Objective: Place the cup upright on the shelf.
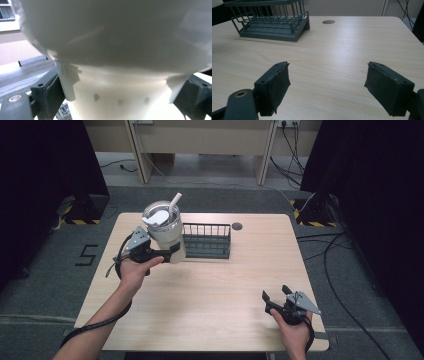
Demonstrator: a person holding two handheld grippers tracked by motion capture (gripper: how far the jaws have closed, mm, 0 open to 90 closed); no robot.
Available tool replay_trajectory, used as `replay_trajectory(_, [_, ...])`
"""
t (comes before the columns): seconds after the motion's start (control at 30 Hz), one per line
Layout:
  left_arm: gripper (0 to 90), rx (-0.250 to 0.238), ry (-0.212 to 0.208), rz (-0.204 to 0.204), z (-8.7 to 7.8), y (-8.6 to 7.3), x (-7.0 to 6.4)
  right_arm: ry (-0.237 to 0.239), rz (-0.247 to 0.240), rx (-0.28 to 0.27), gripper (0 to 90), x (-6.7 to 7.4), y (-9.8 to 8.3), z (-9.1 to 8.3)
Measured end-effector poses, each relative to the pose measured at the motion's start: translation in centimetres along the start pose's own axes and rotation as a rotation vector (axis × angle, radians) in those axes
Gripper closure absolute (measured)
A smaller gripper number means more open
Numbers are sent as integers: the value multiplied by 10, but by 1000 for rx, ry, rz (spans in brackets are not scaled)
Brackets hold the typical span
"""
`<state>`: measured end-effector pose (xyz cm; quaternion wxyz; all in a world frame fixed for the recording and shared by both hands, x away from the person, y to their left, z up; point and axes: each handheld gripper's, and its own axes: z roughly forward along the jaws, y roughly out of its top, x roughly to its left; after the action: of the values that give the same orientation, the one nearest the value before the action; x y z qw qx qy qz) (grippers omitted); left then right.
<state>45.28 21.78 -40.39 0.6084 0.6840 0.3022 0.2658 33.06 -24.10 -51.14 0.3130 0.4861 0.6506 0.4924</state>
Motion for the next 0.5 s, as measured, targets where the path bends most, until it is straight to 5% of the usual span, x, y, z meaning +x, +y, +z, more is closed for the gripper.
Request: replay_trajectory(0.5, [98, -8, -13, 10, 14, 12, -2, 2, -2, 1, 196, -1, -1, 0])
